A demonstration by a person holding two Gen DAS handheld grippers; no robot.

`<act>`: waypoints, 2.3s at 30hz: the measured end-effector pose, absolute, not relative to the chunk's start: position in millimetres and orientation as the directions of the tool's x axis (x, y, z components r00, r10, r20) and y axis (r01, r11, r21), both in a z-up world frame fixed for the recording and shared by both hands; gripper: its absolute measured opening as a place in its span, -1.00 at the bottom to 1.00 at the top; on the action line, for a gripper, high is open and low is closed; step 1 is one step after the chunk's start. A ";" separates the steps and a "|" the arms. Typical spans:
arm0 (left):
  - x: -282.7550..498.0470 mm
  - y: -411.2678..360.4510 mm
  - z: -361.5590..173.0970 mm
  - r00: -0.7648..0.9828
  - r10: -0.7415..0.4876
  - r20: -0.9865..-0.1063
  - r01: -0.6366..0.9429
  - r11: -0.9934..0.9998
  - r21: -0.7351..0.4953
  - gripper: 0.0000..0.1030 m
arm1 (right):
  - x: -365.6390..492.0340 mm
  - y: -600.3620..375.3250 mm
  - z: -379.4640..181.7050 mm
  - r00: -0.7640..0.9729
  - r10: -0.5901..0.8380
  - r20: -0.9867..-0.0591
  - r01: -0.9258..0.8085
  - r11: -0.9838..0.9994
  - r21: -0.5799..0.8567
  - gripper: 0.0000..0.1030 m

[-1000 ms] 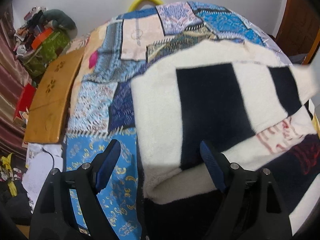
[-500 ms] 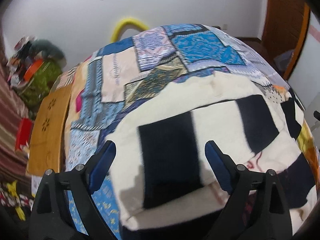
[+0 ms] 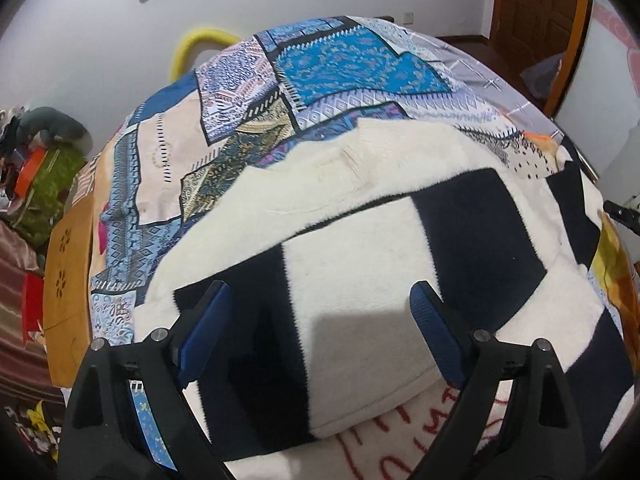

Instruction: Fold small clothes

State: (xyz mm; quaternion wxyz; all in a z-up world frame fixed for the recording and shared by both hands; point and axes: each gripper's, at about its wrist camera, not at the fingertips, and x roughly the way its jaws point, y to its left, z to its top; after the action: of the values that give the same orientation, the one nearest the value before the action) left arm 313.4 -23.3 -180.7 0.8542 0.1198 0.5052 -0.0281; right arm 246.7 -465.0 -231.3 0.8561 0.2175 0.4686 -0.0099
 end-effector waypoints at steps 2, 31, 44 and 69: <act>315.5 -23.8 -185.0 0.475 0.071 -0.877 0.172 0.970 0.172 0.76 | 251.9 -471.7 -237.8 0.558 0.200 -0.806 0.237 0.892 0.386 -0.24; 284.8 -7.4 -146.7 0.520 0.021 -0.854 0.151 0.982 0.116 0.76 | 263.3 -438.1 -150.6 0.682 0.219 -0.698 0.077 0.927 0.367 -0.86; 249.7 9.9 -114.8 0.599 0.000 -0.801 0.137 0.985 0.103 0.76 | 260.1 -330.7 -65.6 0.729 0.401 -0.554 -0.234 0.908 0.349 -0.87; 225.3 42.4 -113.7 0.617 -0.016 -0.787 0.106 0.992 0.063 0.77 | 237.5 -156.0 -153.3 0.365 0.550 -0.751 -0.528 0.787 0.319 -0.86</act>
State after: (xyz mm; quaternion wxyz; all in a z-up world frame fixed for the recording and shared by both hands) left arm 225.3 42.4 -113.7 0.8978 0.0516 0.4361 -0.0342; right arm 237.5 -156.0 -153.3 0.8261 0.0117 0.4595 0.3261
